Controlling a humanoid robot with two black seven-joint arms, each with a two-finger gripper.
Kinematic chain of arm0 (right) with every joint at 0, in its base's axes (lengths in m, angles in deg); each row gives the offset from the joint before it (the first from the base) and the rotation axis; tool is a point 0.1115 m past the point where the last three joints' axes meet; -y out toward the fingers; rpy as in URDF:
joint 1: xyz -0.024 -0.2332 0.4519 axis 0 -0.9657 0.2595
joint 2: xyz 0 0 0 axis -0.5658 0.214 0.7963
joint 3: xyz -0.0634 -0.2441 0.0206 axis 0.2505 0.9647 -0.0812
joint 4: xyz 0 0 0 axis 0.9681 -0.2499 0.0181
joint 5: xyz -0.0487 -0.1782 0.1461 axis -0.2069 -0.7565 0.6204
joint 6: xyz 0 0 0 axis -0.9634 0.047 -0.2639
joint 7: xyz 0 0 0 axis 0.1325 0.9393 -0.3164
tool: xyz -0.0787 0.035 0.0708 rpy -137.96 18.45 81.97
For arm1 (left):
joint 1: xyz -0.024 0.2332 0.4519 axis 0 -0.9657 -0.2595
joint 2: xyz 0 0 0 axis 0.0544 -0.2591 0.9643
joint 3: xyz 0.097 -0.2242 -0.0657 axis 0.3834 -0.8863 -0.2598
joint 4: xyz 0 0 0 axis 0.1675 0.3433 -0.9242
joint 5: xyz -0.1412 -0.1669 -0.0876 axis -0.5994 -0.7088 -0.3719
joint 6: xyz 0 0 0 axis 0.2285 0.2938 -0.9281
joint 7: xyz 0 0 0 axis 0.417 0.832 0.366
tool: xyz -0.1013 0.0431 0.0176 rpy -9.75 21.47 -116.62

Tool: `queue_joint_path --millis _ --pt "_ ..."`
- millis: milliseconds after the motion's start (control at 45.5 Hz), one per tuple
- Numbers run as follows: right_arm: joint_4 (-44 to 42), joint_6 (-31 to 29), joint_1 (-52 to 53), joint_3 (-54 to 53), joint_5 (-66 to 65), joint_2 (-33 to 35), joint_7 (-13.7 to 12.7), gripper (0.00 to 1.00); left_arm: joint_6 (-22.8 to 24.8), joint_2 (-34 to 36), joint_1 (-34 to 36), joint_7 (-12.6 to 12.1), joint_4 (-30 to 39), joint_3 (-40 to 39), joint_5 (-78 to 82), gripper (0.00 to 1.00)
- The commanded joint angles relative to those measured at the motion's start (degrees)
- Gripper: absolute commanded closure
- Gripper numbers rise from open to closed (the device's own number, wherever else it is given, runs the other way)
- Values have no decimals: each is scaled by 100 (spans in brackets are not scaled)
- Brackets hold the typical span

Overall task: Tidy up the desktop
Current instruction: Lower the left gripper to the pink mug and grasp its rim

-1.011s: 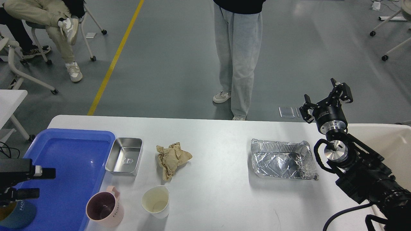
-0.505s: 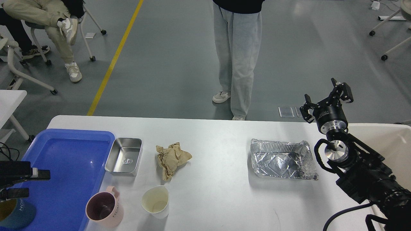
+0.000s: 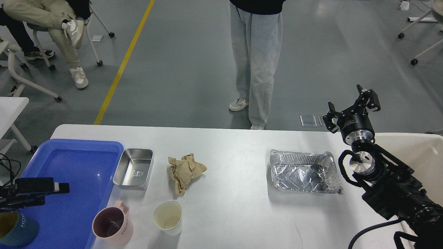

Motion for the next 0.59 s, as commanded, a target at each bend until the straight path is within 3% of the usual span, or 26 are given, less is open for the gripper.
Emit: queue_joint_path --millis 0,220,418,571 --pt "0 15 17 1 -1 0 -4 0 -93 -213 -4 9 -162 216 1 4" --pt "0 15 0 -7 -1 0 -4 0 -577 -732 5 -96 -513 366 256 4" --pt "-18 15 8 -8 -1 0 -4 0 -621 -1136 5 -87 -716 603 274 4" --pt "-18 15 8 -8 -1 0 -4 0 -998 -1461 5 -35 -848 989 449 4"
